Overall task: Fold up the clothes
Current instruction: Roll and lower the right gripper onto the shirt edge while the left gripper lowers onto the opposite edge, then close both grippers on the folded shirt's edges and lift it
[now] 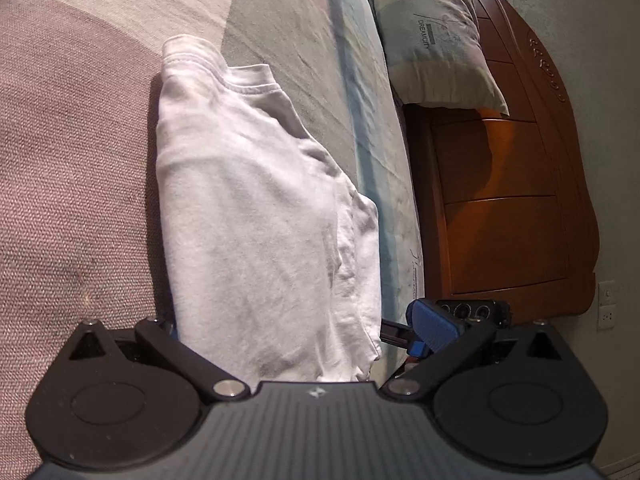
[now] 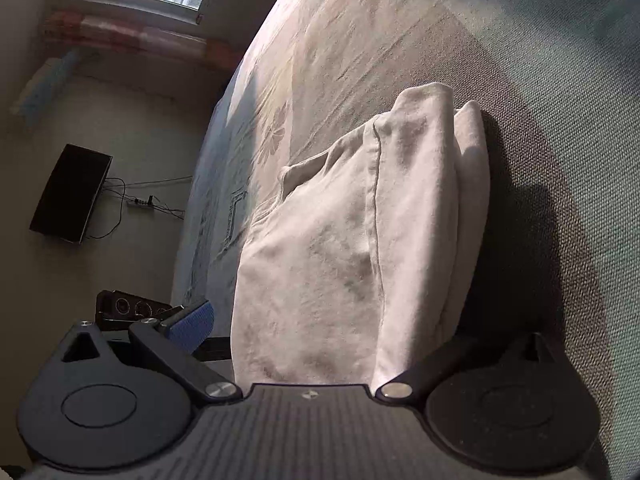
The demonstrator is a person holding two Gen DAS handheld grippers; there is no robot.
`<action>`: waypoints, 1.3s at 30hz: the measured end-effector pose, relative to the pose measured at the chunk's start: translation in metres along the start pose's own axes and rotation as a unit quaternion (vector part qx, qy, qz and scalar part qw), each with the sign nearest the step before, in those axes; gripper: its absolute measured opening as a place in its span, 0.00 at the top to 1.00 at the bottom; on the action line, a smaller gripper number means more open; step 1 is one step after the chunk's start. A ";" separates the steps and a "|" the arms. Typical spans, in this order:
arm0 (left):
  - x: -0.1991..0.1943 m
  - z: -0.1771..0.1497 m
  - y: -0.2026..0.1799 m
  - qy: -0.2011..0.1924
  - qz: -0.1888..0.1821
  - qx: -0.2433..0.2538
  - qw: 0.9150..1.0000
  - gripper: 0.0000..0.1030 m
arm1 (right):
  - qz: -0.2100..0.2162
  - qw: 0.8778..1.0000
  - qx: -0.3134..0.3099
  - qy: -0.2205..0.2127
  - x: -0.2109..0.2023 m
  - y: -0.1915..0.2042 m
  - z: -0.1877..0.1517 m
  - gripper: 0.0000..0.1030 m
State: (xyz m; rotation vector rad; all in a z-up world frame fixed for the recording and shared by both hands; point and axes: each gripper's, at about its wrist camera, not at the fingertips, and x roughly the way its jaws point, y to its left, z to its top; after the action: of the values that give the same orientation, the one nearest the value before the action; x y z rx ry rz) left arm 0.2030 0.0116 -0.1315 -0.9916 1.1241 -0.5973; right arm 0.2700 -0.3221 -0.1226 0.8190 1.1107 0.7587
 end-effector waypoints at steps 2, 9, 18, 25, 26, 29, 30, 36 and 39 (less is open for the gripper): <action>0.001 0.007 0.003 -0.017 0.000 -0.030 0.999 0.01 | 0.005 1.000 0.007 -0.001 -0.001 -0.003 0.002 0.00; -0.001 0.005 -0.013 -0.017 -0.016 -0.024 0.999 0.02 | -0.003 1.000 0.021 0.000 0.006 0.012 0.011 0.00; -0.007 0.002 -0.036 -0.026 -0.059 -0.008 0.998 0.02 | -0.011 1.000 -0.011 -0.013 -0.011 0.035 0.013 0.00; 0.006 0.003 -0.058 -0.020 -0.076 0.011 0.997 0.02 | -0.030 0.997 -0.055 -0.038 -0.037 0.049 0.012 0.00; 0.009 0.003 -0.062 -0.018 -0.077 0.014 0.997 0.02 | -0.033 0.997 -0.058 -0.042 -0.042 0.050 0.012 0.00; 0.020 0.003 -0.073 -0.011 -0.083 0.022 0.996 0.02 | -0.041 0.996 -0.064 -0.054 -0.057 0.049 0.014 0.00; 0.024 0.004 -0.077 -0.008 -0.084 0.025 0.996 0.02 | -0.043 0.995 -0.065 -0.058 -0.062 0.048 0.015 0.00; 0.063 0.016 -0.112 0.014 -0.101 0.040 0.994 0.02 | -0.062 0.992 -0.075 -0.082 -0.104 0.042 0.033 0.00; 0.088 0.029 -0.135 0.023 -0.115 0.052 0.992 0.02 | -0.075 0.989 -0.084 -0.099 -0.130 0.040 0.050 0.00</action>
State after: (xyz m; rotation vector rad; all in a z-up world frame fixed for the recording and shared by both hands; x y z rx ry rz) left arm 0.2715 -0.1133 -0.0495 -1.0288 1.0152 -0.8599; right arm 0.2786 -0.4221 -0.0177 0.6453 0.9068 0.6203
